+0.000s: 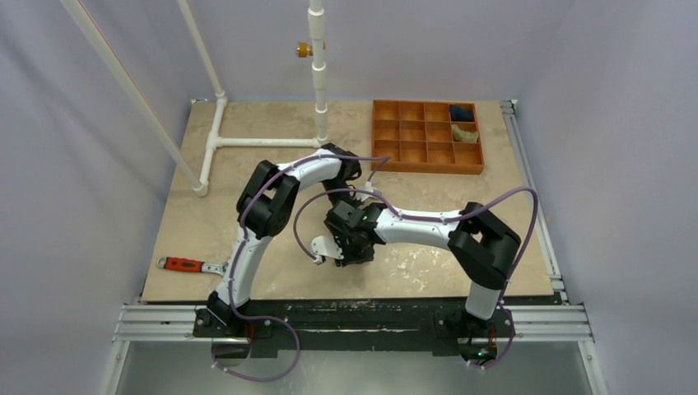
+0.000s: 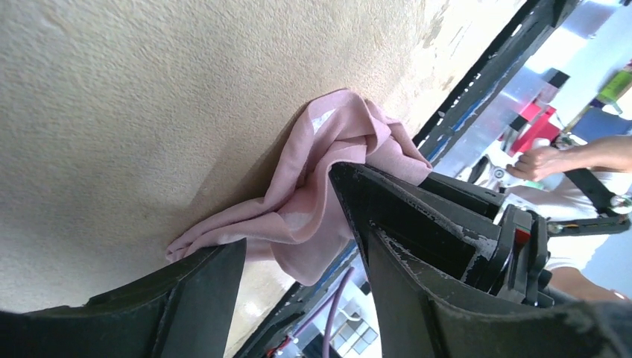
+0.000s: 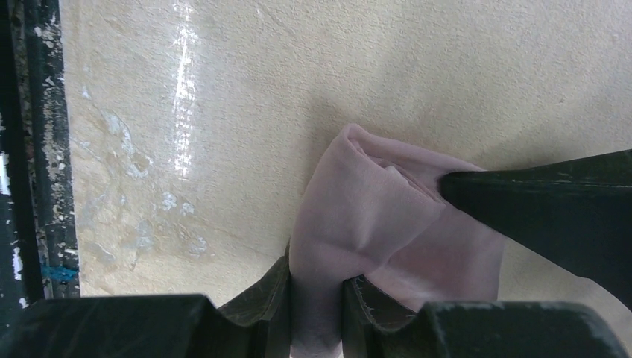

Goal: Roll the underwear
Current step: Roll the underwear to the center of the board.

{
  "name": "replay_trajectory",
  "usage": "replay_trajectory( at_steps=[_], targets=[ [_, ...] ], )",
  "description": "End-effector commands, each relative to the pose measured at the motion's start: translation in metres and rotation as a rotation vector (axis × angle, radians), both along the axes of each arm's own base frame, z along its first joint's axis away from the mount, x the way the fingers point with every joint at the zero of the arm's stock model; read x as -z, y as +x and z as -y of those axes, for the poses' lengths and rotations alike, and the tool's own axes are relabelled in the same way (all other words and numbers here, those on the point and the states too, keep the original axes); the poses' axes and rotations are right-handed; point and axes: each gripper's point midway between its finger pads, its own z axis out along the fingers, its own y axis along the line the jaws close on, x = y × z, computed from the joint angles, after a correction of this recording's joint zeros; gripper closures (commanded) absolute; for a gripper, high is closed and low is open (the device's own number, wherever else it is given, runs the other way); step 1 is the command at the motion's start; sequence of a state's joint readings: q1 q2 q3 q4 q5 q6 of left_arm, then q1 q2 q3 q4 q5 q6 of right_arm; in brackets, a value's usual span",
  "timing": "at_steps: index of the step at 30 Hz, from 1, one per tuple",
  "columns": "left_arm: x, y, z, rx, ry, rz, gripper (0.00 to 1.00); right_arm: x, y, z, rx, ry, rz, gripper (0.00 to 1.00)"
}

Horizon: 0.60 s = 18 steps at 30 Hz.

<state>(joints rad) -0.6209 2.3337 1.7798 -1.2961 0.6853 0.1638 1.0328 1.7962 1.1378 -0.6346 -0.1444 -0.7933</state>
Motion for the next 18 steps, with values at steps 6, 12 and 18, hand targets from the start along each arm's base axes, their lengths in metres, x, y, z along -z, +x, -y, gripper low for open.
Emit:
replay_trajectory(
  at_steps=[6, 12, 18],
  targets=[
    [0.023, 0.042, -0.026, 0.115, 0.064, 0.323, 0.35, 0.038, -0.032, 0.035, 0.103, -0.061, -0.273, 0.98],
    [0.018, 0.049, -0.04, 0.109, 0.081, 0.341, 0.35, 0.045, -0.03, 0.05, 0.175, -0.077, -0.293, 1.0],
    [0.012, 0.056, -0.048, 0.098, 0.078, 0.355, 0.34, 0.05, -0.034, 0.063, 0.211, -0.107, -0.296, 1.0]
  ],
)
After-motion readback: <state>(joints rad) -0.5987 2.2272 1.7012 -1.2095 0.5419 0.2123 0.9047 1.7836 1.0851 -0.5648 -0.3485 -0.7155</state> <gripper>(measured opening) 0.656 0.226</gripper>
